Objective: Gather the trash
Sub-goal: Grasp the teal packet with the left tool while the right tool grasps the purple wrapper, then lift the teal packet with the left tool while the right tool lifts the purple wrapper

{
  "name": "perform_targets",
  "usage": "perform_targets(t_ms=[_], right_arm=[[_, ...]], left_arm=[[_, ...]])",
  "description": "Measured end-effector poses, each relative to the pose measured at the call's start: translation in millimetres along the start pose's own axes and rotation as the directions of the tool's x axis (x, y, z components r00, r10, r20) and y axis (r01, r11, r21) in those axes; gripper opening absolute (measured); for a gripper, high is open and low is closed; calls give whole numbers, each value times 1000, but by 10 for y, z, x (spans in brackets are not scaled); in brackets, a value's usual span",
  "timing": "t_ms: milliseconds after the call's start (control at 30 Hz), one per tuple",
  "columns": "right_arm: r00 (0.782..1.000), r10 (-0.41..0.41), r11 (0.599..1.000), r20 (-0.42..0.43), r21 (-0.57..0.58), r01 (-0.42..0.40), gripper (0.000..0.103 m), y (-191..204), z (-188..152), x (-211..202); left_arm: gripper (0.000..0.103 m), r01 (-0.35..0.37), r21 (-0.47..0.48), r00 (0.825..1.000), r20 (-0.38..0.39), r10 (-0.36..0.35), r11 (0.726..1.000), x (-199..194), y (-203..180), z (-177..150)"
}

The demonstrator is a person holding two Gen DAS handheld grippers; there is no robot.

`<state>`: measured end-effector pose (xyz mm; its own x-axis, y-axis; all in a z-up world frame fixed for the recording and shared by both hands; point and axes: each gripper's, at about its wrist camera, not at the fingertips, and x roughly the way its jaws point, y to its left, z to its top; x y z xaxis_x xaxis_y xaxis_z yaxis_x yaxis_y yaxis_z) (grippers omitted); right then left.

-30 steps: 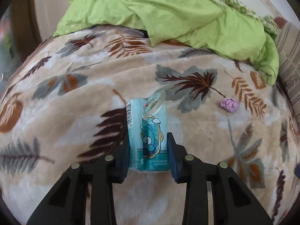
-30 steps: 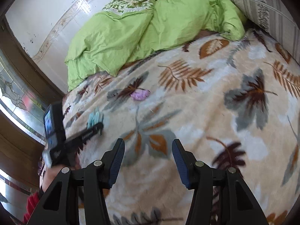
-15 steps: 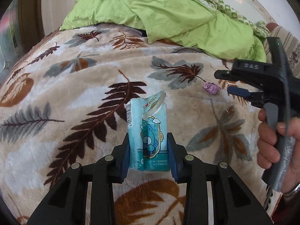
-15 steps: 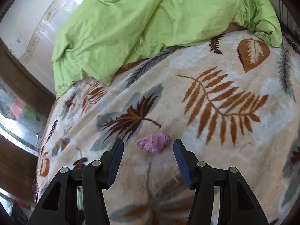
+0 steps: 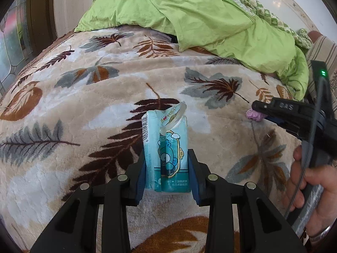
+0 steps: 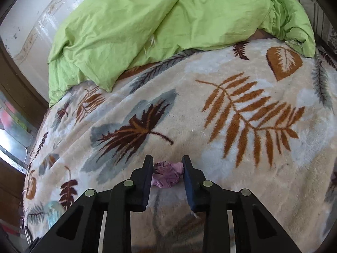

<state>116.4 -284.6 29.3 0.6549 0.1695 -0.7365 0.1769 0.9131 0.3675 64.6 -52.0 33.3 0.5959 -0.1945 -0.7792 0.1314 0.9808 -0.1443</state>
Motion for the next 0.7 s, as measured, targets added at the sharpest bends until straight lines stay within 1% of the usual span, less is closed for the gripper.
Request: perform_targets(t_ms=[167,300,467,533,700], right_arm=[[999,3,998,35,-63,-1,27,29,-261,-330],[1000,9,990,28,-140,-5,27,97,-486,-527],[999,30,988,25,-153,-26,27,141,-683,-760],[1000,27,989,16,-149,-24,27,139,-770,-814],[999,12,985,-51,-172,-20,27,145,-1057,-854]], left_arm=[[34,1,11,1000,4,-1,1000,-2,-31,-3],[34,0,8,1000,11,-1,1000,-24,-20,3],[34,7,7,1000,20,-7,1000,-56,-47,12],[34,11,14,1000,26,-11,1000,-77,-76,4],[34,13,17,999,34,-13,1000,-125,-72,-4]])
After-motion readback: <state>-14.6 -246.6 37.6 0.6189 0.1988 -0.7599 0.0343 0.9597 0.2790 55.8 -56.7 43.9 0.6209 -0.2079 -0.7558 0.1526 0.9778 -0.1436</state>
